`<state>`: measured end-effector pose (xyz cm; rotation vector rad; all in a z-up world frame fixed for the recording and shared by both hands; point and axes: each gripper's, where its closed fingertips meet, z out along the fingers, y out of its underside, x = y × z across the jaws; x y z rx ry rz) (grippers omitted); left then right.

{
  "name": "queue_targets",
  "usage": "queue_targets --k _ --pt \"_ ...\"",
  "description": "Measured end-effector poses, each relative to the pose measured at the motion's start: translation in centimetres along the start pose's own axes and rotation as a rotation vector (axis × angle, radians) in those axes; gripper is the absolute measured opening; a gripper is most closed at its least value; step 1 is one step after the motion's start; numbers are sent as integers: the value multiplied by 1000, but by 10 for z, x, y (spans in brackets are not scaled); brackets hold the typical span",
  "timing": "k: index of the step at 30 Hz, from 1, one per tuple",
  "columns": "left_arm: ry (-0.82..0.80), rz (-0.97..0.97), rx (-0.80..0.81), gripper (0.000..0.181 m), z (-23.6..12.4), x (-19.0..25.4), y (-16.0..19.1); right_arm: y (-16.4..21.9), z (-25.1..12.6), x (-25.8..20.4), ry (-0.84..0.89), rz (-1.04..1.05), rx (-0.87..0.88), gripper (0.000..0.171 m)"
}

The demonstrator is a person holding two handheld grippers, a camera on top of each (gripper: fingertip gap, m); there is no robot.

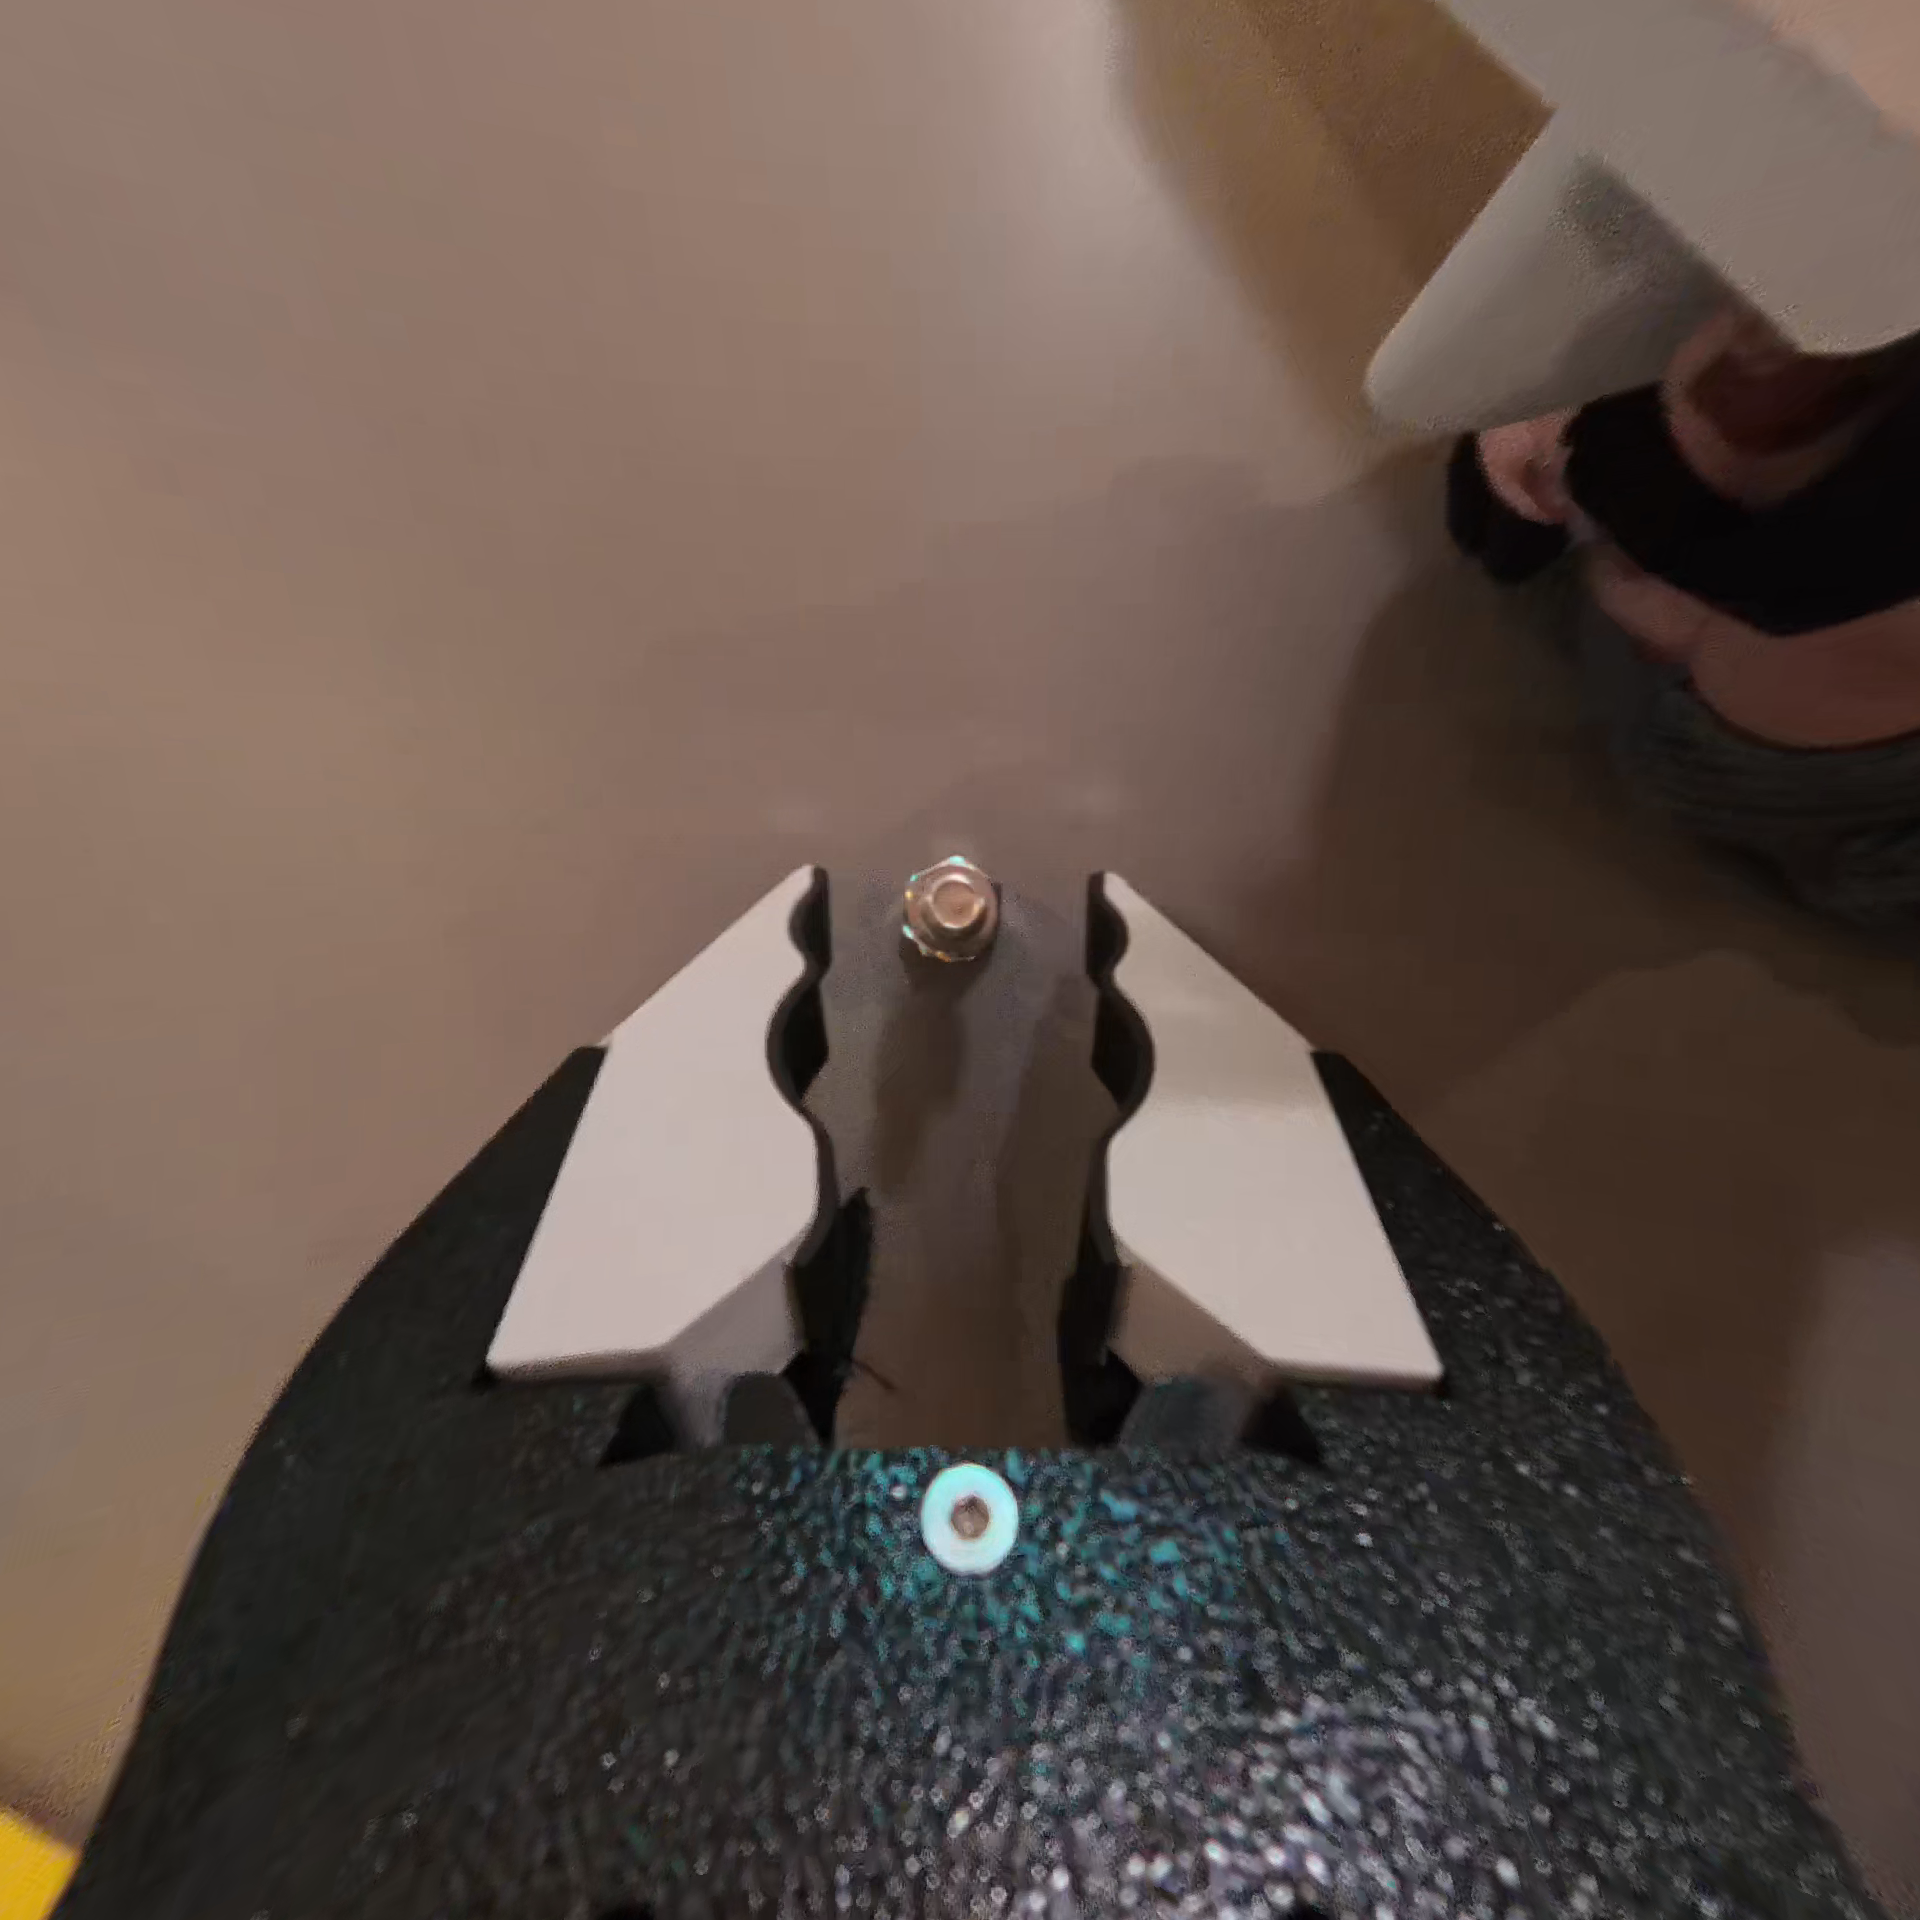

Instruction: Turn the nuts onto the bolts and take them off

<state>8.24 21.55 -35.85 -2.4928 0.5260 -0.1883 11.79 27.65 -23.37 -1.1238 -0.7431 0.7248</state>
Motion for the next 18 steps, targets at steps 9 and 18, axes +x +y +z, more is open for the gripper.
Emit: queue_targets --k 9,18 --pt "-206 16 229 132 -19 -31 -4 37 2 -55 -348 64 -306 36" --pt "-193 71 216 142 -5 -28 14 83 -23 -99 -603 109 -709 41"
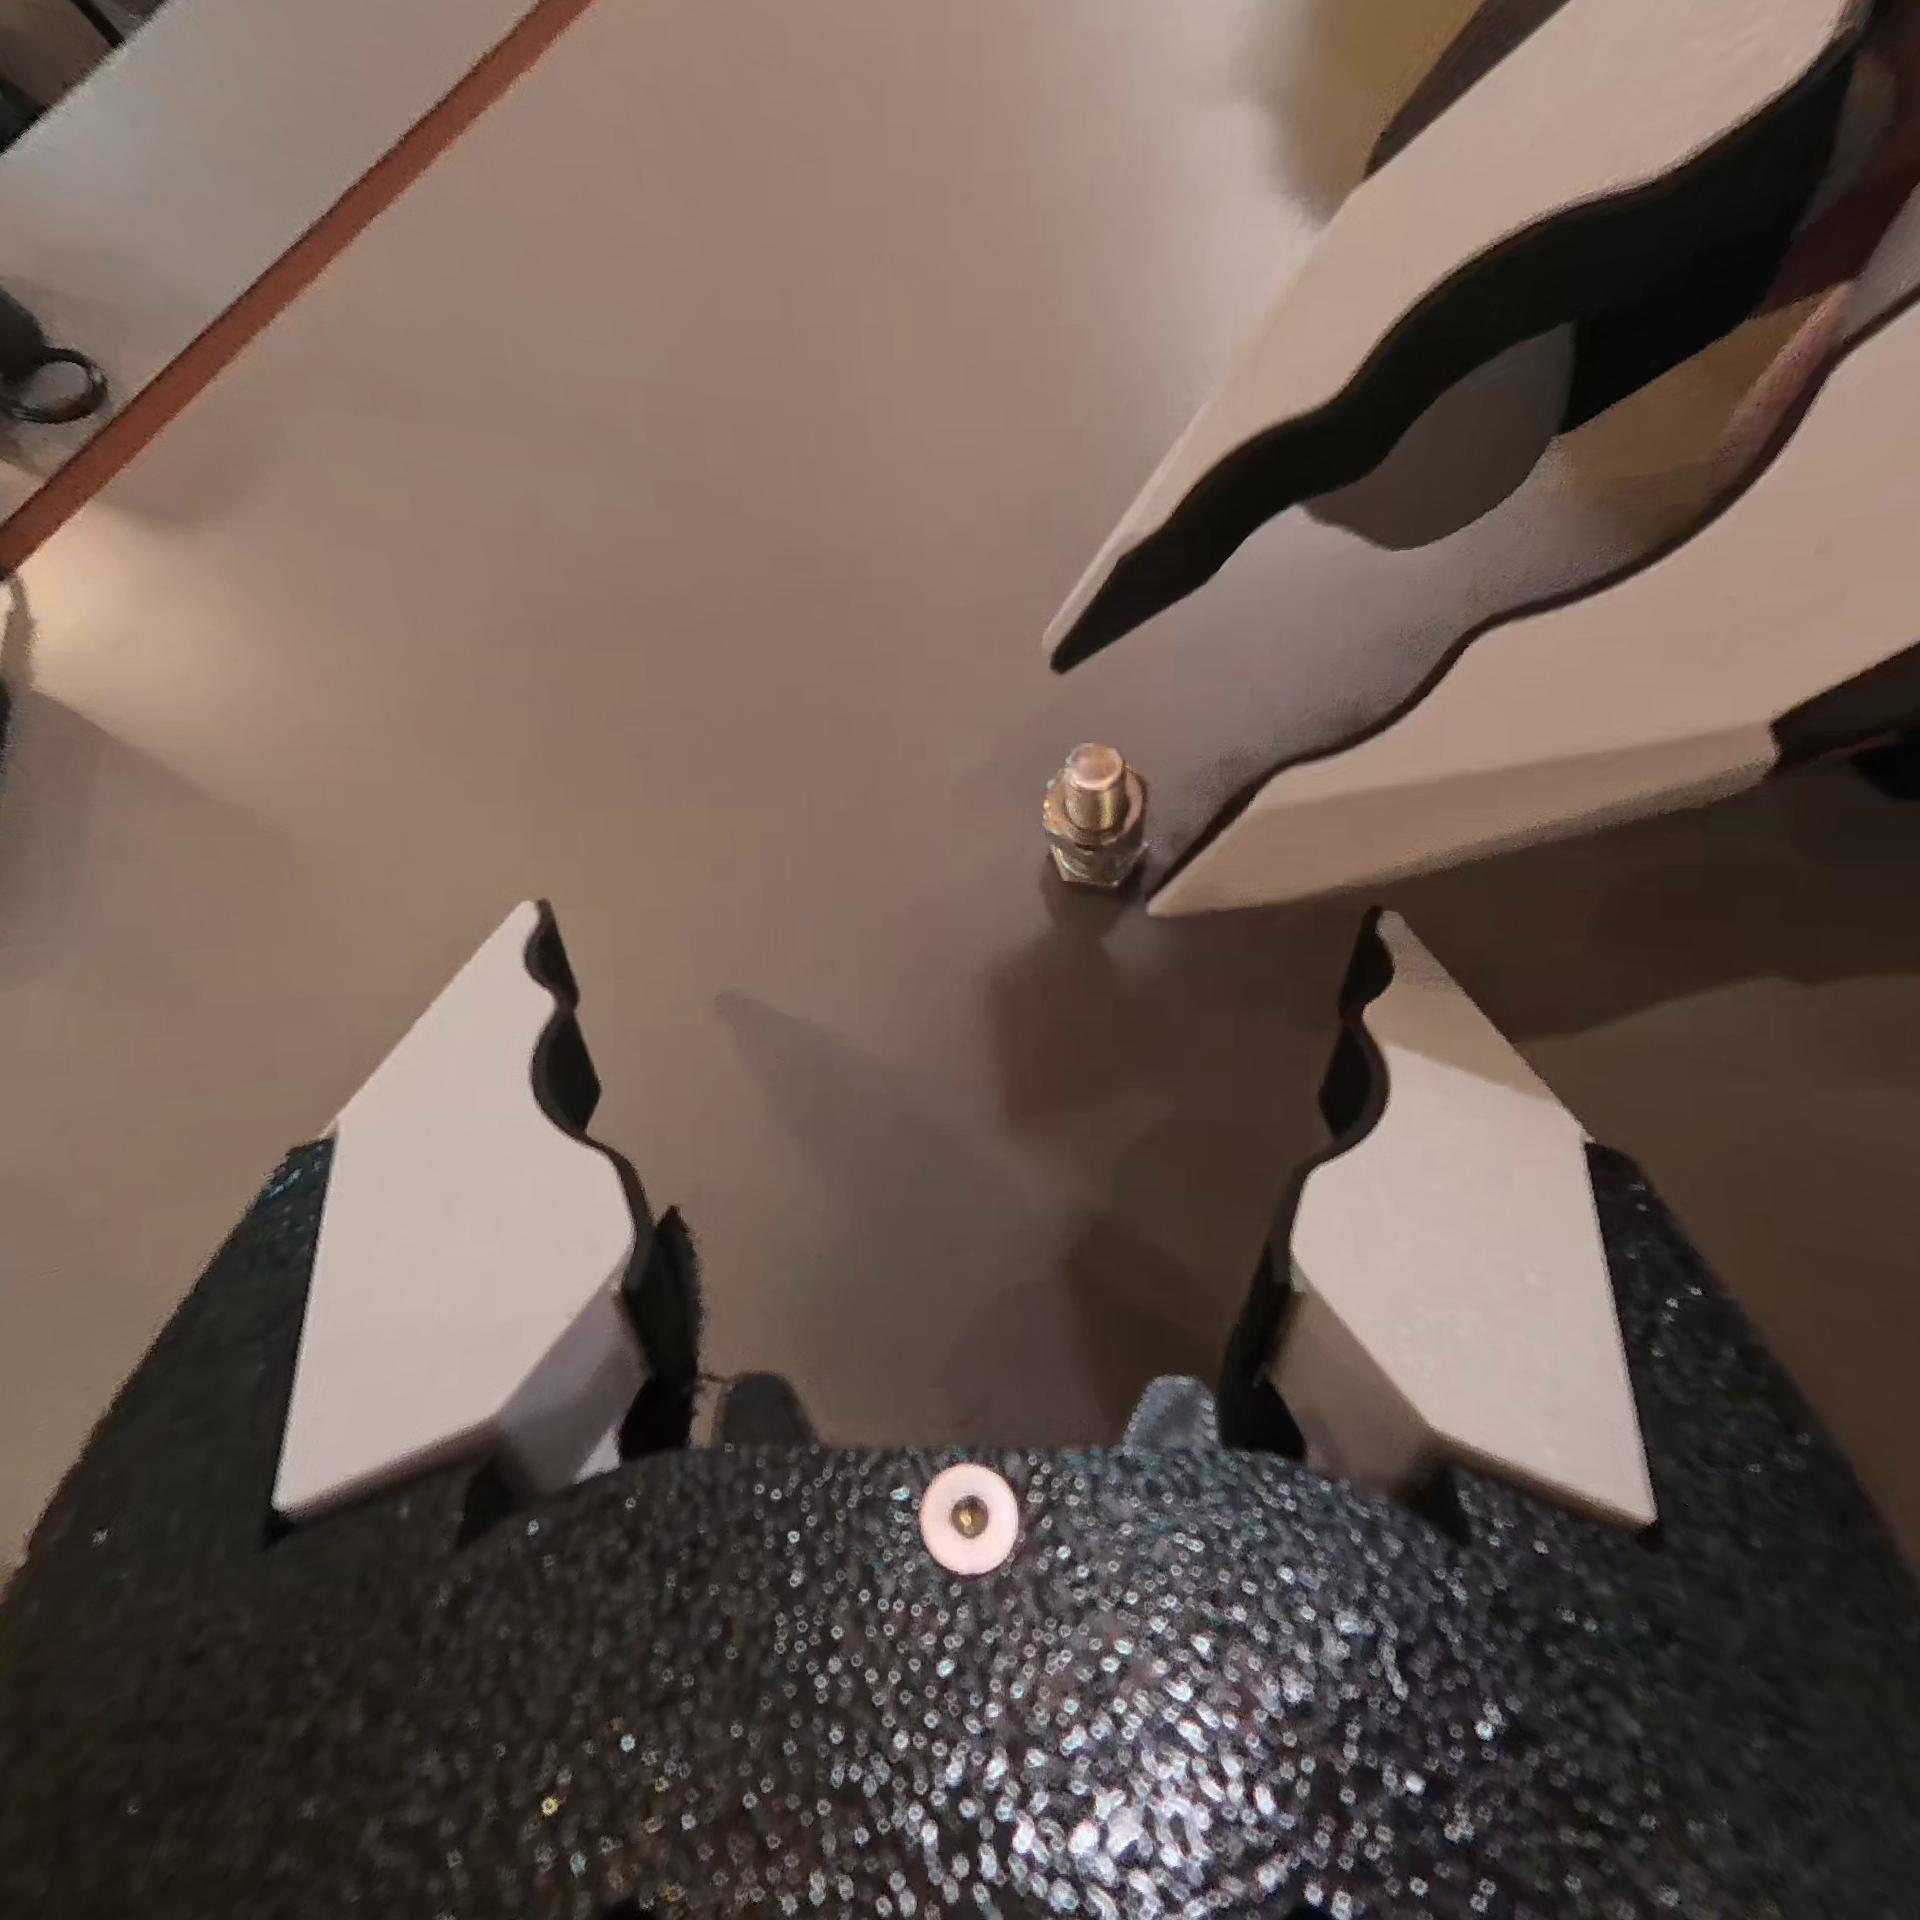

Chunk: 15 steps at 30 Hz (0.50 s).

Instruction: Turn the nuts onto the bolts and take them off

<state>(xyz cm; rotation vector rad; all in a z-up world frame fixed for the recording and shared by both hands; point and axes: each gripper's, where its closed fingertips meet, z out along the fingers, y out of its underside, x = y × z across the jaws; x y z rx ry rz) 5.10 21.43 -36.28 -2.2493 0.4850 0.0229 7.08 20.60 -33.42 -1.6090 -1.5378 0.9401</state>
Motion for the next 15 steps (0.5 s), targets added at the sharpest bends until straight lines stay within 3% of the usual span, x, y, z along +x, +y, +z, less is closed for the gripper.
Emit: queue_targets --k 4,7,12,15 --pt "30 -21 2 142 2 4 2 11 10 0 32 -18 -69 35" --pt "37 -26 0 141 3 5 2 8 11 0 65 -63 -60 17" --pt "66 -47 18 136 6 9 1 7 7 6 128 -127 -46 15" --pt "97 -55 63 120 7 13 -2 -7 -1 7 104 -80 67 15"
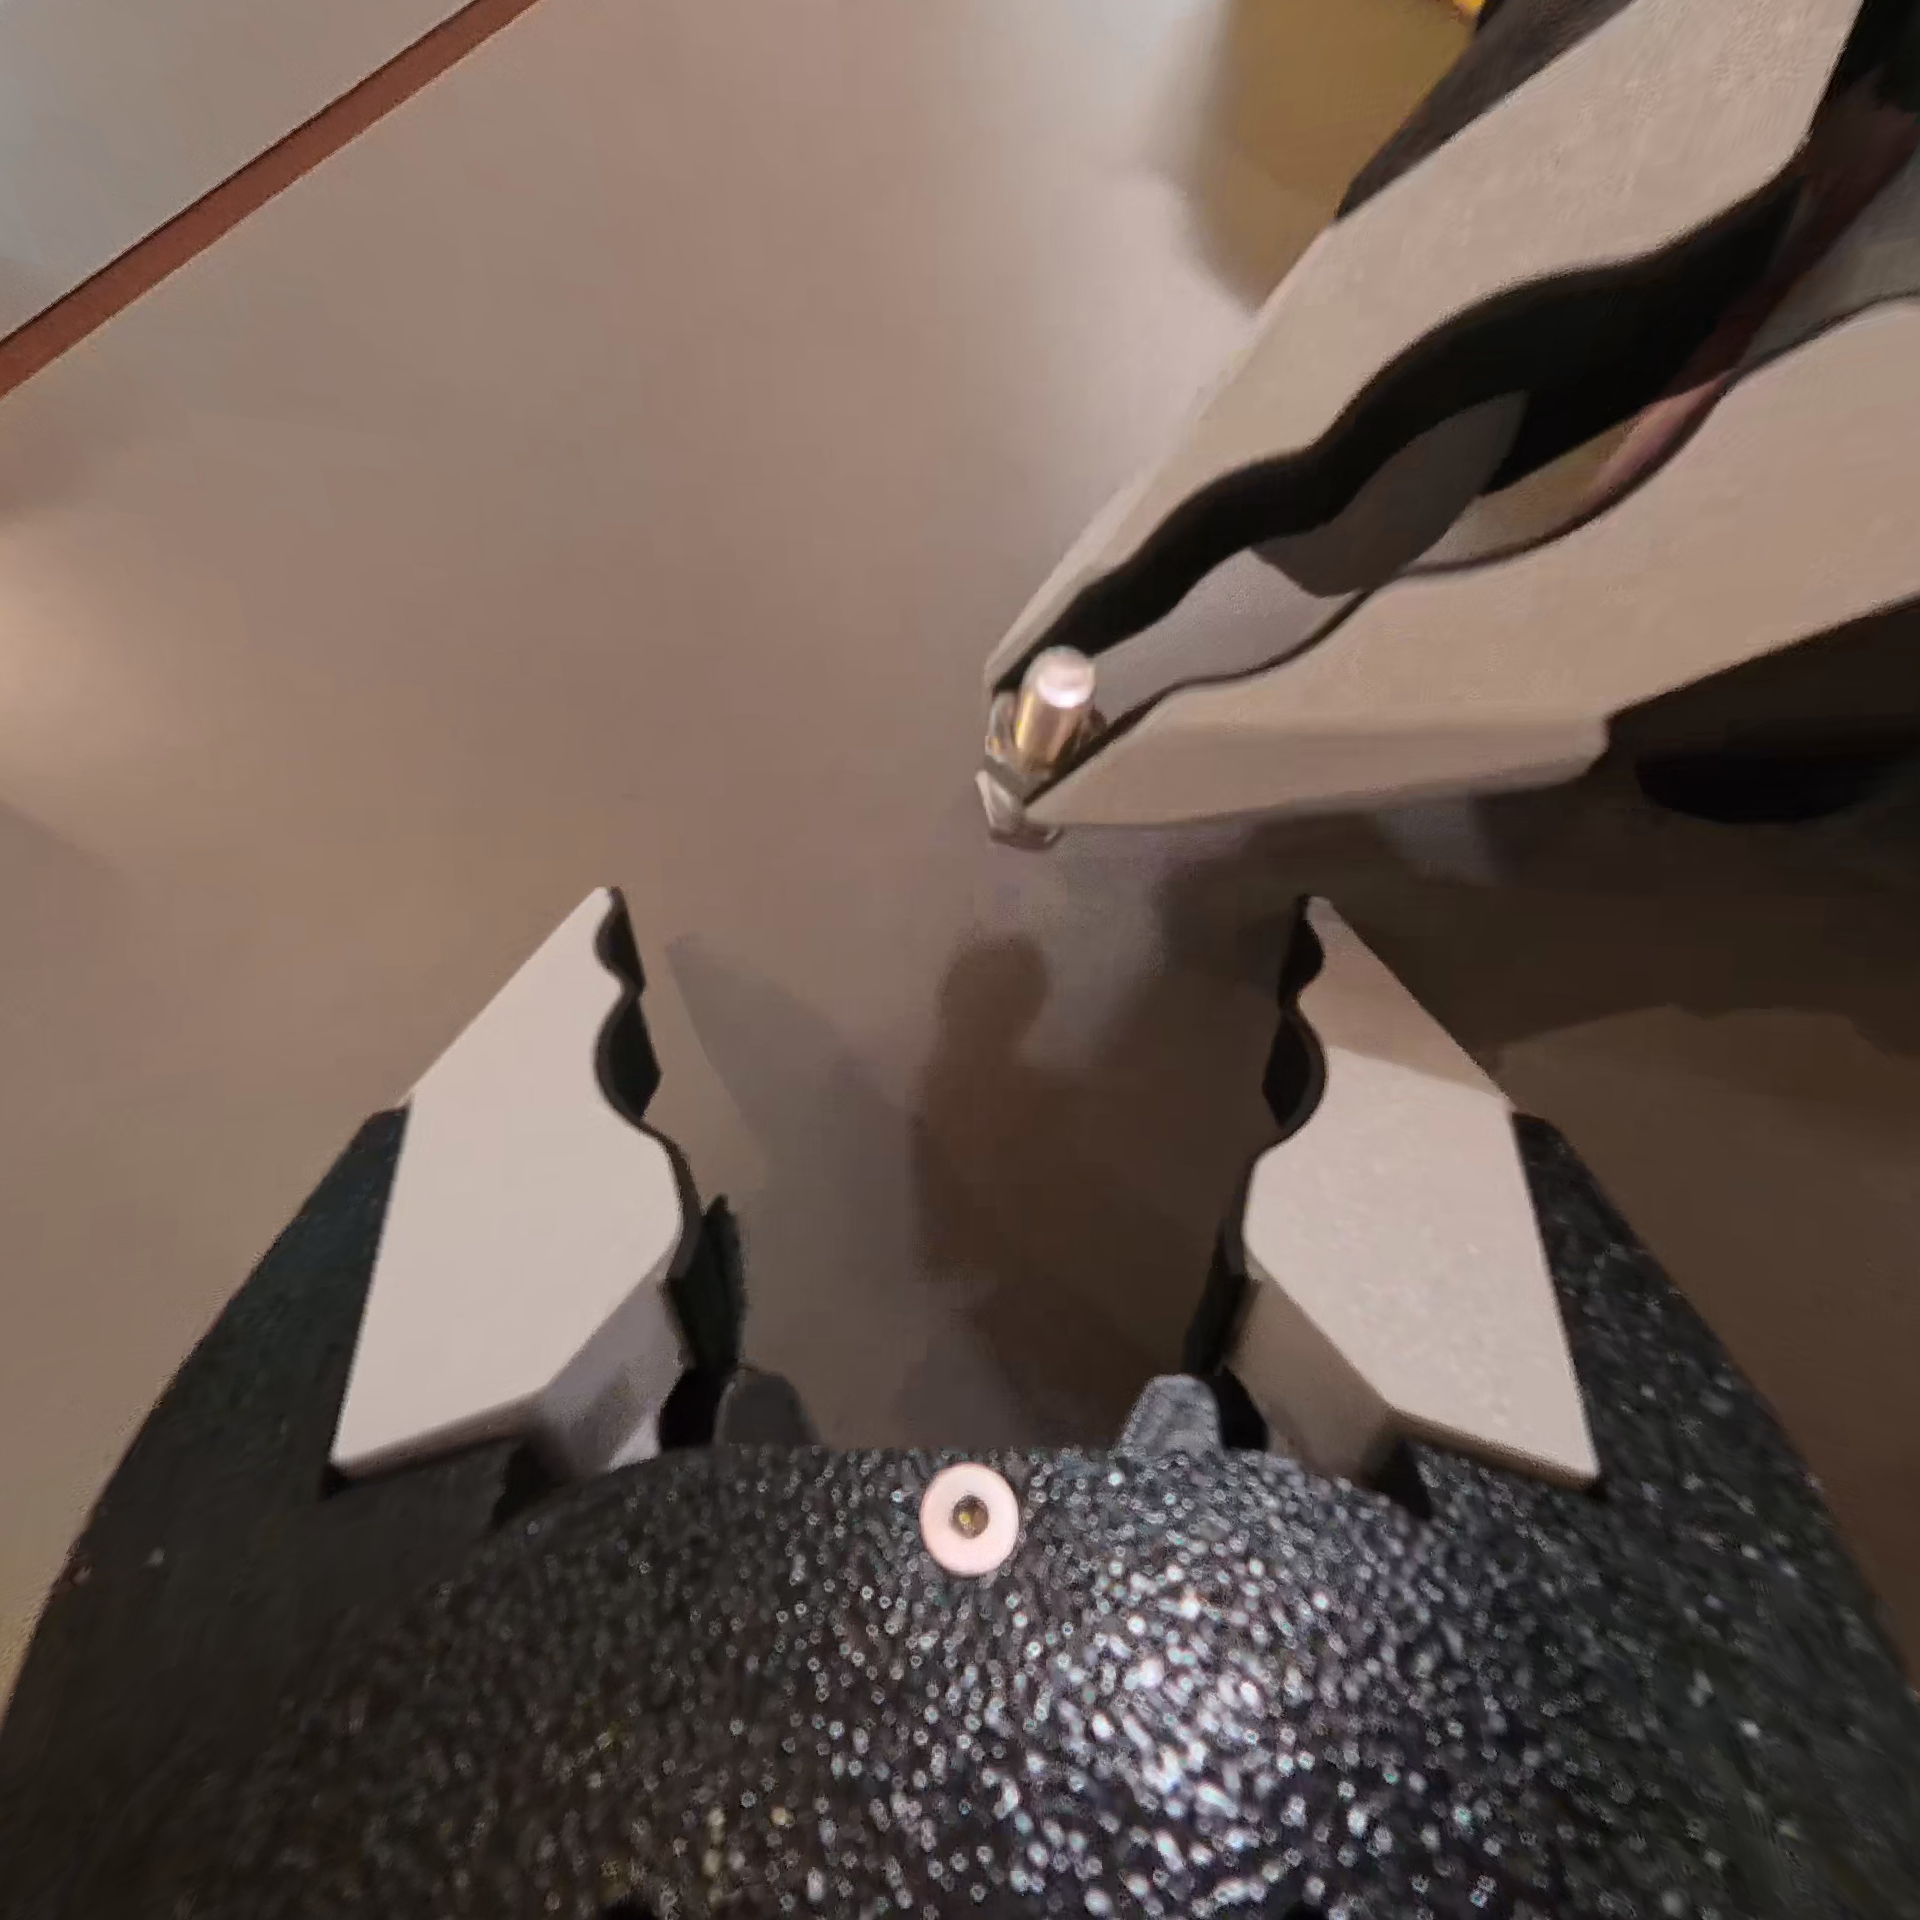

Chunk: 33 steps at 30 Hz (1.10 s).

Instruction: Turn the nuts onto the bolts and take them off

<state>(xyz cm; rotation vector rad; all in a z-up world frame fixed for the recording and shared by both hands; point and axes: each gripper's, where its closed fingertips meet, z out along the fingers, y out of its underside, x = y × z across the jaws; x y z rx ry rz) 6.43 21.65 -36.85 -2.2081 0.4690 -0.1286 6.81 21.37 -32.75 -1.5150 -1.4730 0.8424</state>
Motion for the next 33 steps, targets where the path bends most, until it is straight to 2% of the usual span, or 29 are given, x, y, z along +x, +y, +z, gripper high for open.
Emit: queue_targets --k 4,7,14,18,22,24,28,30,32,33 --pt "82 16 122 81 -9 9 -16 -23 -15 -6 -139 100 190 15" --pt "178 19 227 64 -18 23 -30 -32 -24 -13 -237 125 269 15" --pt "355 3 302 46 -30 41 -39 -37 -31 -29 -363 110 313 15" --pt "463 66 314 48 -36 59 -39 -36 -36 -34 -418 95 315 15" --pt "538 76 300 38 -39 68 -36 -34 -43 -34 -459 87 316 15" --pt "540 71 306 35 -40 68 -36 -34 -46 -36 -479 86 319 15" --pt "559 56 320 15 -43 68 -38 -34 -49 -40 -513 88 322 15" --pt "540 54 331 15 -43 65 -39 -36 -48 -38 -503 94 327 15" --pt "460 98 329 14 -40 58 -38 -35 -46 -34 -470 106 314 16" --pt "381 146 310 14 -36 50 -35 -33 -45 -31 -443 106 293 23"
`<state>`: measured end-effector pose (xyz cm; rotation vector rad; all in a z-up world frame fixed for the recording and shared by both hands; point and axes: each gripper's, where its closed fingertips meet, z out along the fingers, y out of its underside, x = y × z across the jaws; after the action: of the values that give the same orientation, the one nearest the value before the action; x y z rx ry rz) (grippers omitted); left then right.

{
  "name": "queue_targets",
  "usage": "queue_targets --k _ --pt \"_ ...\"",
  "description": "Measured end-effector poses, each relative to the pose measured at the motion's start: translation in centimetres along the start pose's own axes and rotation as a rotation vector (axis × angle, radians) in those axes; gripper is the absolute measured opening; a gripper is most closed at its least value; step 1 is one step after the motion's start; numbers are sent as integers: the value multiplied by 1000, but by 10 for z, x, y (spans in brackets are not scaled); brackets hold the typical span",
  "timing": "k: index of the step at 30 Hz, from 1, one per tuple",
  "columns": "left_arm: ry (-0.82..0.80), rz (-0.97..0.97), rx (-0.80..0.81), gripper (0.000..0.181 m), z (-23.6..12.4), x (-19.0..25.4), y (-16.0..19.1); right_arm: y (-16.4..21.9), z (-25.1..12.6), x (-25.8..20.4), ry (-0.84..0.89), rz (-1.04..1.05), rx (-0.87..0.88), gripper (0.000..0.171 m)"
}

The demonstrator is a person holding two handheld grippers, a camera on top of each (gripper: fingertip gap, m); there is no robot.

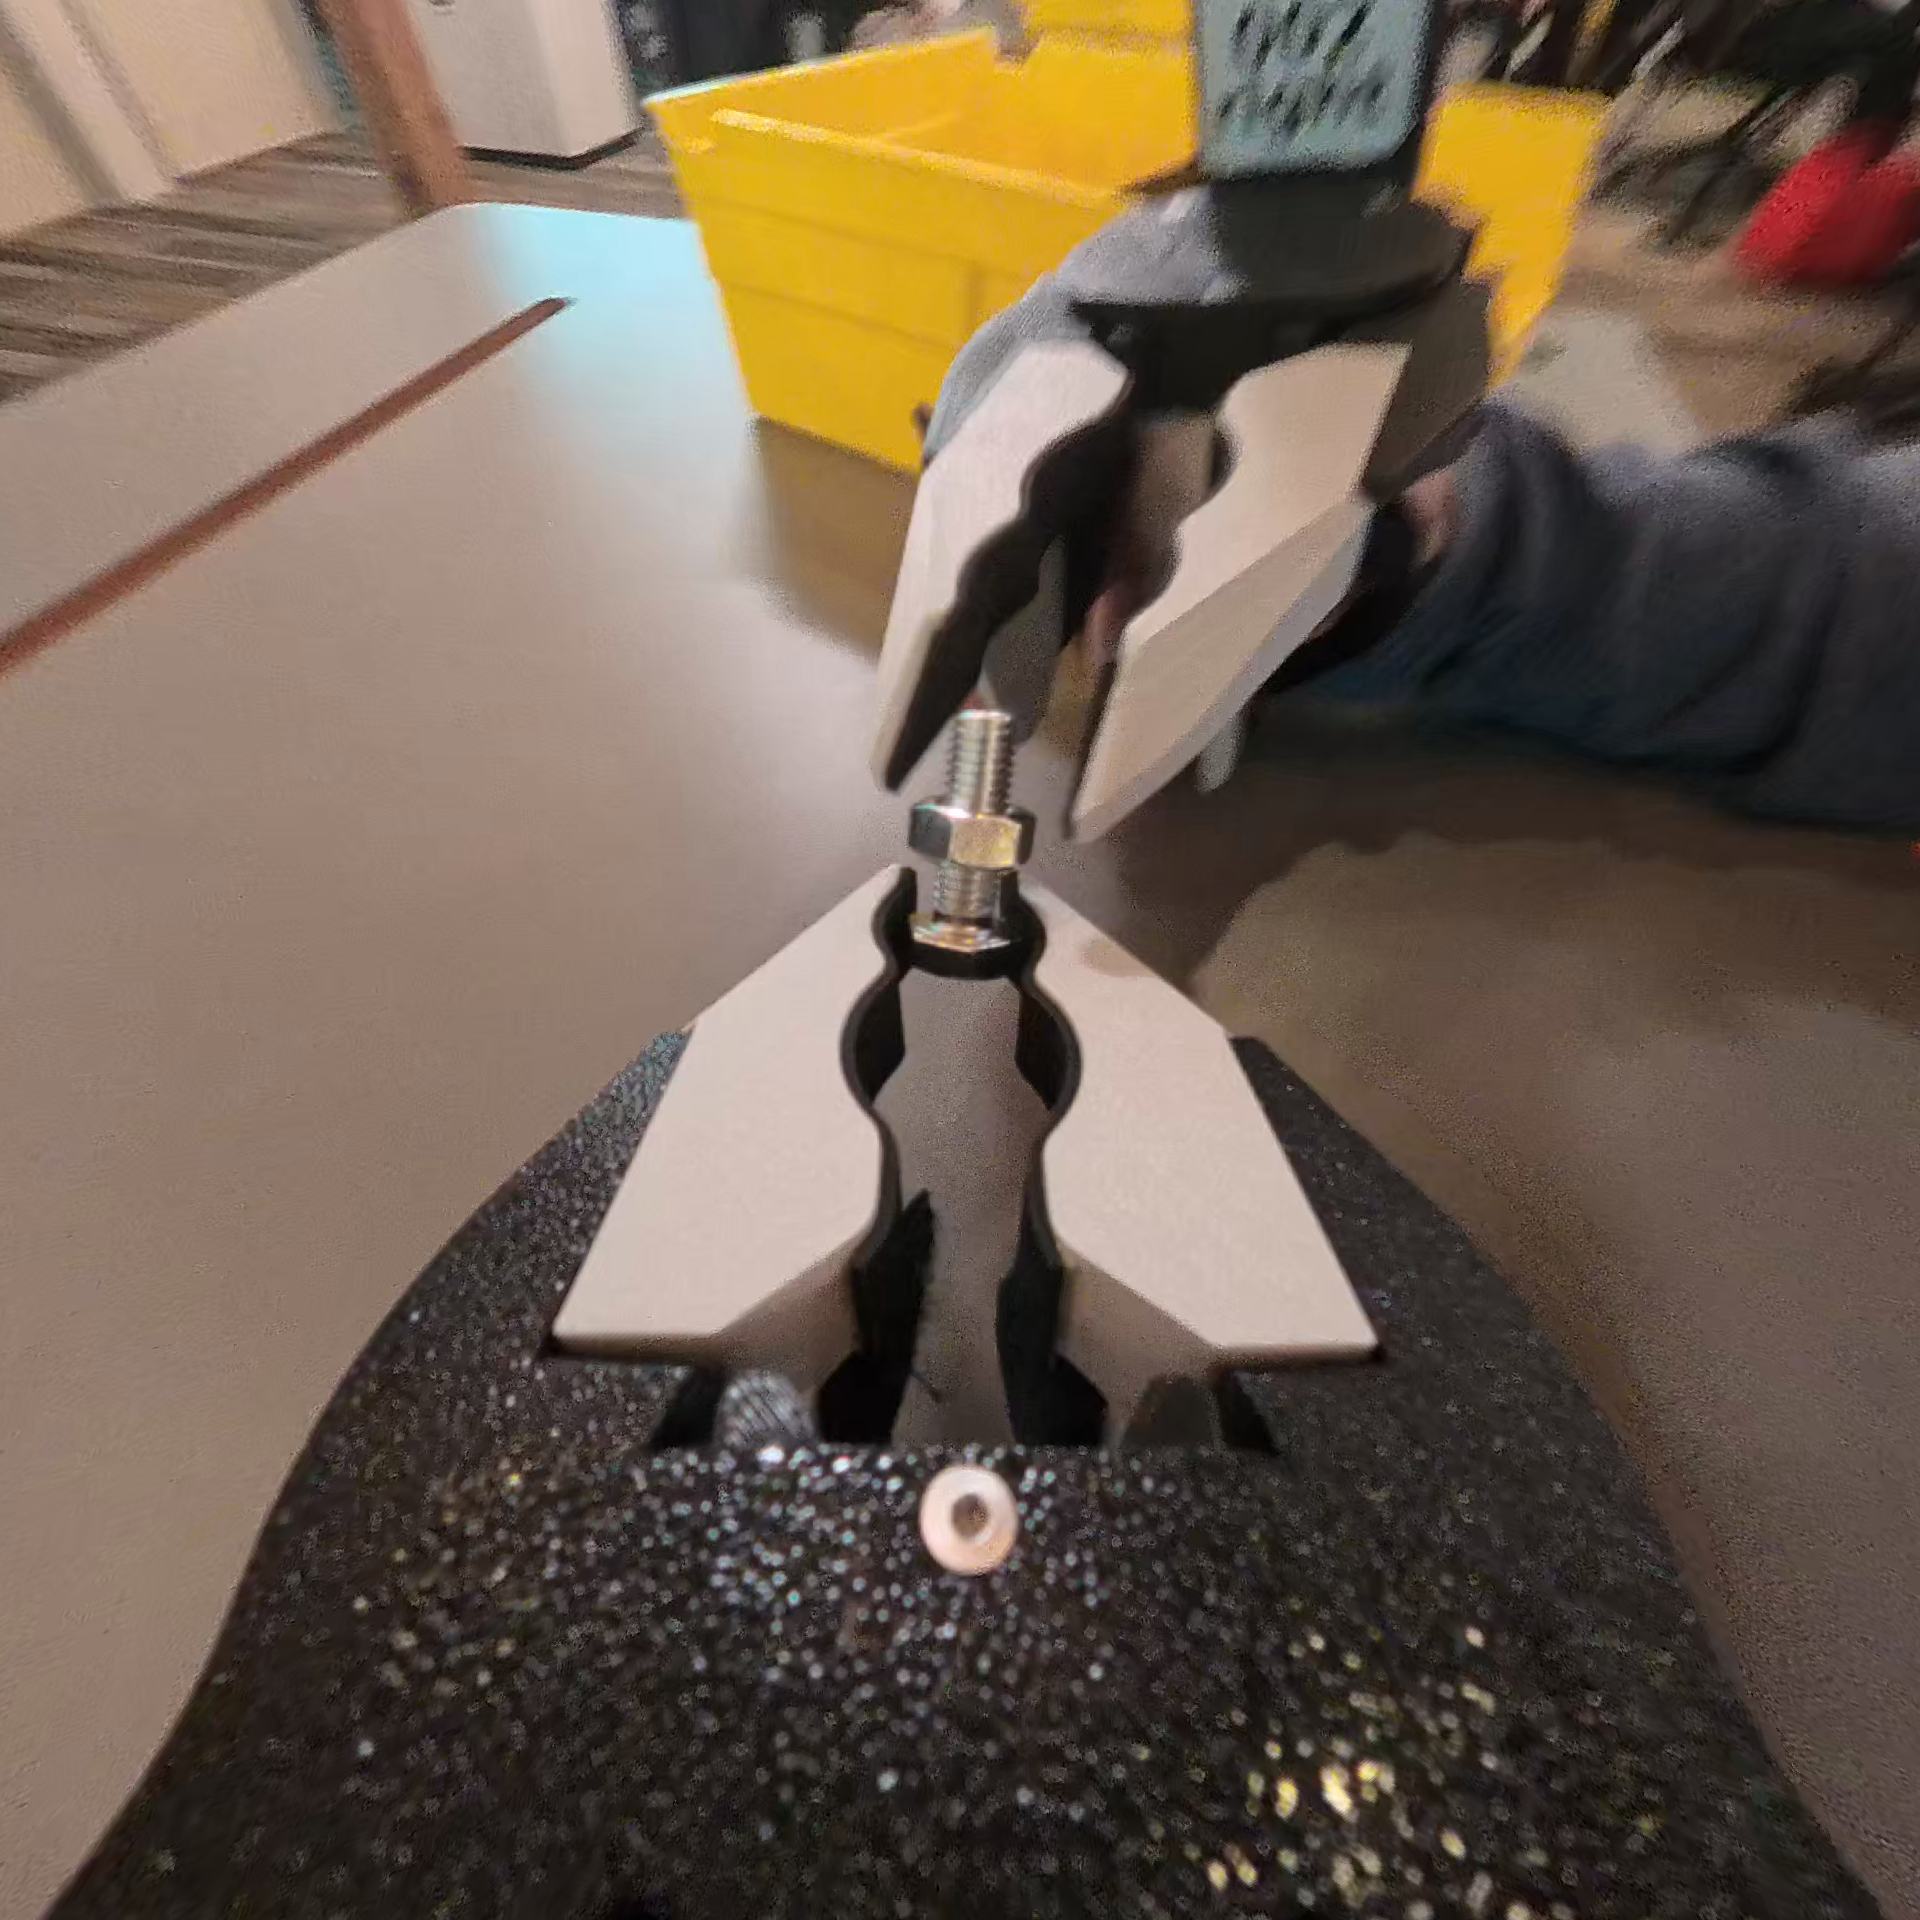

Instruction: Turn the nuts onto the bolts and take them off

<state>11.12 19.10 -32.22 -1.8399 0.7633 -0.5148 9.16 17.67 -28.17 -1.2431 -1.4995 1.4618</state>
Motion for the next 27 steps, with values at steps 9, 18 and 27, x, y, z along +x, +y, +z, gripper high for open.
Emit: queue_targets --k 9,18,27 --pt "-303 478 -222 15 4 -31 29 38 10 6 109 -79 -306 47" --pt "-272 536 -301 14 9 -30 38 50 14 5 146 -156 -412 45" --pt "-263 488 -286 14 9 -31 38 56 6 12 219 -220 -504 51"
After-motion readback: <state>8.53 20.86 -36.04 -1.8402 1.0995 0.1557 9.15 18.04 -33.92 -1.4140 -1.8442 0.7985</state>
